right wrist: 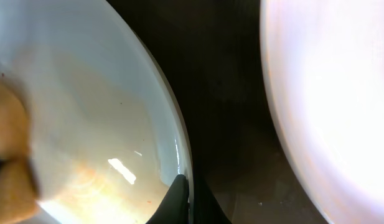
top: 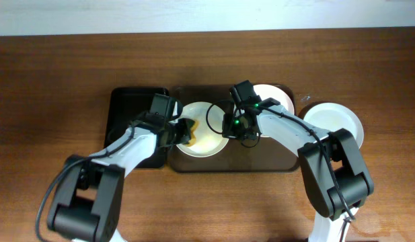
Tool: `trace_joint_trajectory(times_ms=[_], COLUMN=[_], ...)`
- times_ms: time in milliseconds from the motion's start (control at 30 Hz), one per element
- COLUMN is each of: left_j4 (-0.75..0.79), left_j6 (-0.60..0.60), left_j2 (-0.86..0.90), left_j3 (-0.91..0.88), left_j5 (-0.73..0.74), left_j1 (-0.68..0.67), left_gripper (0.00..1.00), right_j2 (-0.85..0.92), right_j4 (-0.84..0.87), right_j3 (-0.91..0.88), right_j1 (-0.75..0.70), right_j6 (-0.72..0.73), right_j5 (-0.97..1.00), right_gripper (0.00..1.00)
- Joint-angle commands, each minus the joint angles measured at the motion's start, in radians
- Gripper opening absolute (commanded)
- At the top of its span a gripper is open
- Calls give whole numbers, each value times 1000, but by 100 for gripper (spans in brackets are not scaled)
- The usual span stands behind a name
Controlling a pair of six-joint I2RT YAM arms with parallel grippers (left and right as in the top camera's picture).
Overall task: Clean dirty plates on tray and stack at the side
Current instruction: 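Scrub the white plate with the sponge in the left gripper, then carry the white plate with the right gripper onto the blue-green plate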
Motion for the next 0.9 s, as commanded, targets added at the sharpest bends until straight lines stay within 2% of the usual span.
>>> trace_joint_trajectory(times_ms=[0, 67, 167, 267, 400, 567, 867], left_j4=[-5, -9, -63, -132, -245, -264, -274], left_j6=[27, 57, 57, 64, 64, 64, 67], left_j2=[-151, -237, -320, -347, -348, -348, -348], left_j3=[-9, -9, -9, -9, -9, -9, -10], left_j5=[-74, -20, -20, -72, -189, -218, -259], left_j1=[23, 22, 23, 34, 62, 99, 145], left_gripper=[0, 0, 0, 0, 0, 0, 0], right_j2=[5, -24, -108, -188, -311, -422, -445], right_j4=[-21, -25, -33, -51, -127, -177, -197], right_j3=[-14, -5, -2, -2, -2, -2, -2], right_j1=[5, 5, 5, 5, 6, 21, 285], right_j6=[-40, -66, -87, -161, -247, -285, -311], right_j5=[33, 58, 132, 185, 347, 560, 1056], right_gripper=[4, 4, 4, 4, 4, 4, 4])
